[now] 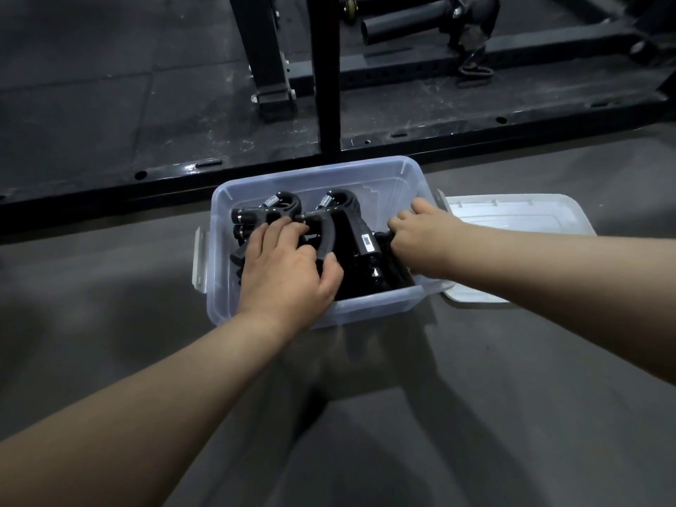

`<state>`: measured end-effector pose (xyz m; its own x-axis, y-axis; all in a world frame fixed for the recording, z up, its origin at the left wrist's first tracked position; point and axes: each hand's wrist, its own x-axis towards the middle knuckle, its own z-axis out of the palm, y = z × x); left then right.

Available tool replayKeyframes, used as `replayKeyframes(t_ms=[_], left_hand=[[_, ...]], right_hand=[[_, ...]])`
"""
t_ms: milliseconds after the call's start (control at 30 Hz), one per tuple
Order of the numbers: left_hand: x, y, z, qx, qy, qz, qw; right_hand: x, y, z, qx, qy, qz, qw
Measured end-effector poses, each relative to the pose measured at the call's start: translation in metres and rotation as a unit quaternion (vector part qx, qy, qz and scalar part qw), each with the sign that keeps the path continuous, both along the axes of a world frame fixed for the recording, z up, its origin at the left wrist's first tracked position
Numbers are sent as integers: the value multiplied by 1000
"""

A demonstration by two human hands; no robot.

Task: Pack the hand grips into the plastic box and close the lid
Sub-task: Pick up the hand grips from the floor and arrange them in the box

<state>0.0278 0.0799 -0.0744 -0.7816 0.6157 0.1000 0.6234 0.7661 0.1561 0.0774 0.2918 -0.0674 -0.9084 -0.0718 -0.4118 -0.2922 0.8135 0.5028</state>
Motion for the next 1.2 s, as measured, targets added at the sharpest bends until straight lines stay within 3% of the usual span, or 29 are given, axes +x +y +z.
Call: replayKeyframes(t_ms=[167,300,533,800,867,1000,1033,1067,1200], left_hand=[[-1,0,0,-1,-1,-2,1000],[-1,0,-1,1,0,-1,1000],[-1,0,-1,0,1,1,1000],[-1,0,-2,-1,3,-1,1000],[-1,0,-2,-2,3,-1,1000],[-1,0,-2,-3,6,1,1000],[-1,0,-2,-2,4,2,1000],[-1,0,-2,-2,3,2,1000],[-1,-1,-2,-2,5,3,1000]], right_hand=[[-9,-3,8,-59,-61,-39,996],[-14,-2,11,-16,-133,-79,988],[-11,-8,1,-90,-99,-80,988],[-33,8,33,-71,-175,-134,973],[-30,5,20,-20,-195,-85,977],[-32,-7,13,-123,-208,-47,969],[-32,-6,13,-112,-212,-27,970],[-30,-8,16,-75,-219,-35,972],[-21,0,15,-76,-173,-116,975]])
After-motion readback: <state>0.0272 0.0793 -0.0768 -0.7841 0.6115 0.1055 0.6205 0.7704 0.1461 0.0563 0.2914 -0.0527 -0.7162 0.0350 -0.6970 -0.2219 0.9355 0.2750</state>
